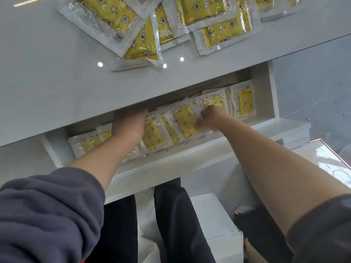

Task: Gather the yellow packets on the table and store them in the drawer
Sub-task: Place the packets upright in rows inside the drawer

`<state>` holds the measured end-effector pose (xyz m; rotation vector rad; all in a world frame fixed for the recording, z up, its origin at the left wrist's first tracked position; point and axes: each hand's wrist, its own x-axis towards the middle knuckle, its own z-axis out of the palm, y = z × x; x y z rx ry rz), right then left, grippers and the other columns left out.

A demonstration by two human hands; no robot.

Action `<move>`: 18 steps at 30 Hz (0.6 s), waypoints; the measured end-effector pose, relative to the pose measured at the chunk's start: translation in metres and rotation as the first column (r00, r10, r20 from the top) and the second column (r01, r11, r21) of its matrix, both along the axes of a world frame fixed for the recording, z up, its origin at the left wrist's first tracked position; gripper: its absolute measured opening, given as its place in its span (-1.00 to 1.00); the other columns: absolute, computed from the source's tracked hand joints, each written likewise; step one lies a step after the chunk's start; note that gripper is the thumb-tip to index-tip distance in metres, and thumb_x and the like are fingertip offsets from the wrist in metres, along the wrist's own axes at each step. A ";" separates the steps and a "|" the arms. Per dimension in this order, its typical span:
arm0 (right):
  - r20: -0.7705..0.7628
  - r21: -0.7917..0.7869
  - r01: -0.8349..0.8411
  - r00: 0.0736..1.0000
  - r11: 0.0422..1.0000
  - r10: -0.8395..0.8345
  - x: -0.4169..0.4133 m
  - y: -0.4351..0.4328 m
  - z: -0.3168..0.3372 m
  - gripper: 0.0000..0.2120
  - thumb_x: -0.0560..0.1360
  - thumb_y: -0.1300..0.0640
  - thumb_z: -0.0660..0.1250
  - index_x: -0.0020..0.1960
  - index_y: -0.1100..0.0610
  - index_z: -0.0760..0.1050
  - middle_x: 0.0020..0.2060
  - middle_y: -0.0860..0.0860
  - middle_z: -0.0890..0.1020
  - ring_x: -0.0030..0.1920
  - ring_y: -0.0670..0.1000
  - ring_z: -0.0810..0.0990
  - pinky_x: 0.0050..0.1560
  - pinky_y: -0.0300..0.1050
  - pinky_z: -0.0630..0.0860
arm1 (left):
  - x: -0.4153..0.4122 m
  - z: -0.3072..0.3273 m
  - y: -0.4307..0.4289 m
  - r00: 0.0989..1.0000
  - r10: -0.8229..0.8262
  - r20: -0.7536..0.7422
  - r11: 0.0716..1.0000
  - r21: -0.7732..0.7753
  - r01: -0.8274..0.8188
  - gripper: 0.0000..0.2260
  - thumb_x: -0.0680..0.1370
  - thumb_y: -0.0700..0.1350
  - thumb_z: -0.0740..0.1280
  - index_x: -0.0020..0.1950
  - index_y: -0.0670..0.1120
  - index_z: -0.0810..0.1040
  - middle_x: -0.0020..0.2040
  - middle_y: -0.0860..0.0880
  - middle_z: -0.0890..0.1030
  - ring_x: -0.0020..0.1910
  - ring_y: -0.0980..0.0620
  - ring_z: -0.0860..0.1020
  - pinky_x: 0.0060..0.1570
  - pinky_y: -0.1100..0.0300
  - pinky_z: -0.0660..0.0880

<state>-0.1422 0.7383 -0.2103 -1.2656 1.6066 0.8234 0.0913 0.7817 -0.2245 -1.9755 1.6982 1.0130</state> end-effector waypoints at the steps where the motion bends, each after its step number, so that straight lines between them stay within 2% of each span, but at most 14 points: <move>1: -0.056 -0.010 -0.071 0.996 0.997 0.071 0.000 0.002 -0.003 -0.55 0.47 -0.12 0.37 0.16 0.20 0.47 -0.22 0.01 0.51 -0.16 0.03 0.52 -0.23 -0.16 0.46 | -0.001 -0.004 0.001 0.999 0.012 0.043 1.000 -0.026 -0.011 -0.92 0.55 -0.18 0.24 -0.04 -0.08 0.53 -0.19 -0.04 0.44 -0.21 -0.02 0.34 -0.40 0.28 0.14; 3: -0.176 -0.048 -0.168 0.972 0.985 0.157 0.000 0.004 -0.002 -0.57 0.44 -0.15 0.41 0.09 0.14 0.43 -0.20 0.02 0.53 -0.20 0.03 0.53 -0.28 -0.14 0.44 | -0.004 0.003 0.003 0.994 -0.025 0.103 0.997 -0.065 0.032 -0.88 0.58 -0.16 0.24 0.08 -0.10 0.52 -0.14 -0.06 0.44 -0.18 -0.04 0.38 -0.39 0.24 0.17; 5: -0.283 -0.085 -0.300 0.922 0.950 0.265 0.002 0.005 0.005 -0.61 0.44 -0.15 0.42 0.08 0.09 0.45 -0.24 0.01 0.52 -0.31 -0.02 0.48 -0.41 -0.18 0.32 | -0.008 0.010 0.003 0.993 -0.056 0.104 0.996 -0.067 0.064 -0.73 0.61 -0.06 0.24 0.29 -0.10 0.43 0.04 -0.13 0.51 -0.01 -0.12 0.49 -0.22 0.19 0.24; 7: -0.305 -0.119 -0.351 0.903 0.929 0.302 0.006 0.005 0.009 -0.57 0.43 -0.22 0.40 0.10 0.07 0.46 -0.28 0.00 0.51 -0.35 -0.04 0.46 -0.45 -0.21 0.27 | -0.013 0.017 0.001 0.994 -0.092 0.057 0.991 -0.090 0.097 -0.59 0.60 0.02 0.25 0.41 -0.08 0.32 0.22 -0.13 0.50 0.18 -0.15 0.49 -0.09 0.11 0.31; 10: -0.294 -0.134 -0.340 0.911 0.931 0.291 0.014 0.010 0.008 -0.42 0.42 -0.27 0.36 0.25 0.09 0.39 -0.19 0.01 0.51 -0.24 0.01 0.50 -0.40 -0.17 0.30 | -0.025 0.017 -0.001 0.979 -0.203 -0.009 0.963 -0.181 0.198 -0.51 0.54 0.01 0.34 0.43 -0.03 0.30 0.30 -0.10 0.45 0.23 -0.15 0.46 0.10 0.00 0.42; 11: -0.297 -0.127 -0.331 0.912 0.935 0.283 0.016 0.014 0.006 -0.45 0.46 -0.27 0.32 0.26 0.10 0.39 -0.19 0.01 0.51 -0.22 0.02 0.50 -0.41 -0.17 0.28 | -0.029 0.015 0.000 0.970 -0.243 -0.026 0.953 -0.194 0.234 -0.49 0.53 0.01 0.37 0.44 -0.01 0.30 0.32 -0.10 0.43 0.25 -0.15 0.45 0.13 -0.04 0.42; 14: -0.332 -0.110 -0.304 0.909 0.946 0.254 0.016 0.020 0.001 -0.60 0.57 -0.18 0.17 0.12 0.13 0.49 -0.27 0.02 0.51 -0.28 -0.01 0.50 -0.37 -0.19 0.32 | -0.042 0.007 0.002 0.941 -0.336 -0.034 0.923 -0.214 0.321 -0.50 0.53 0.02 0.36 0.44 0.00 0.33 0.36 -0.08 0.38 0.33 -0.14 0.36 0.27 -0.09 0.32; 16: -0.330 -0.101 -0.299 0.910 0.949 0.252 0.011 0.024 -0.003 -0.63 0.57 -0.17 0.16 0.07 0.12 0.50 -0.28 0.02 0.51 -0.28 -0.01 0.51 -0.32 -0.18 0.35 | -0.051 0.005 0.000 0.926 -0.378 -0.022 0.904 -0.223 0.364 -0.52 0.55 0.01 0.31 0.46 0.02 0.32 0.39 -0.08 0.34 0.37 -0.14 0.30 0.31 -0.11 0.26; 18: -0.315 -0.133 -0.274 0.923 0.953 0.221 0.007 0.025 -0.004 -0.64 0.56 -0.16 0.19 0.11 0.11 0.49 -0.25 0.02 0.54 -0.22 0.02 0.54 -0.28 -0.16 0.37 | -0.058 0.003 -0.002 0.921 -0.390 -0.021 0.898 -0.229 0.375 -0.52 0.57 -0.02 0.27 0.49 0.04 0.28 0.42 -0.09 0.30 0.40 -0.15 0.27 0.33 -0.12 0.24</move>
